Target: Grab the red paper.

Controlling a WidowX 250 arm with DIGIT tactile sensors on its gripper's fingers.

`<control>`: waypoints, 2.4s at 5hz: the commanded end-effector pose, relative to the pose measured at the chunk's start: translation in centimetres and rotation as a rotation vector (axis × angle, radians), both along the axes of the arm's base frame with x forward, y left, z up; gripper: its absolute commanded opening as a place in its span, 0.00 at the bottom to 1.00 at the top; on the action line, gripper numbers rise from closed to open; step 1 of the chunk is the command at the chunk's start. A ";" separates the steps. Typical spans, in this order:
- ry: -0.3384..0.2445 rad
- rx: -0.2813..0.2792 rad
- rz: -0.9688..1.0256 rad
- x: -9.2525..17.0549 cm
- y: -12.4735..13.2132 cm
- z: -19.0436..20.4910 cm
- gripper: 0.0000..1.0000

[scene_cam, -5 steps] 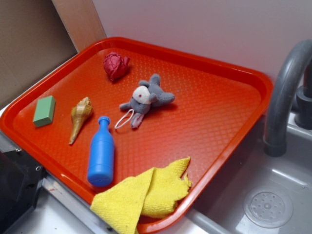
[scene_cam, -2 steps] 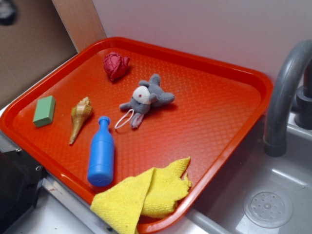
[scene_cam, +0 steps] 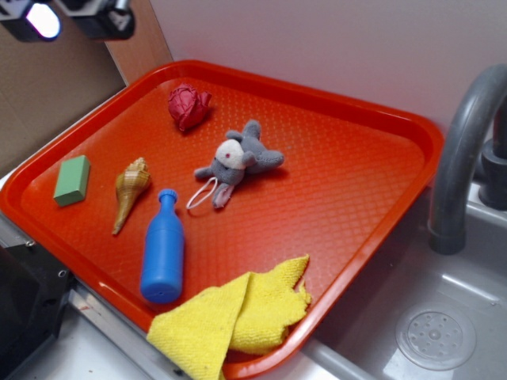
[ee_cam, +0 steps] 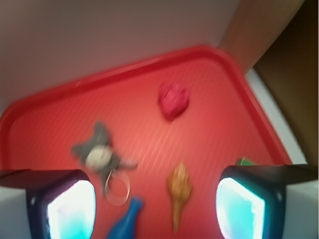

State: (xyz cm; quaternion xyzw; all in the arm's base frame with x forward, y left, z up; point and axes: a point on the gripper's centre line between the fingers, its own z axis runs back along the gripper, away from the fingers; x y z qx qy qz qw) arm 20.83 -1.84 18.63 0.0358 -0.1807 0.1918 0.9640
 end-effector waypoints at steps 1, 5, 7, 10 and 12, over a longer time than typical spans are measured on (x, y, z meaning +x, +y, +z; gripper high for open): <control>-0.051 0.117 0.116 5.7 4.8 -5.1 1.00; 0.095 0.106 0.098 8.9 7.5 -14.2 1.00; 0.105 0.008 -0.016 8.4 5.5 -15.0 0.00; 0.272 0.013 -0.283 5.7 0.4 -3.6 0.00; 0.254 0.038 -0.388 3.6 -1.2 2.6 0.00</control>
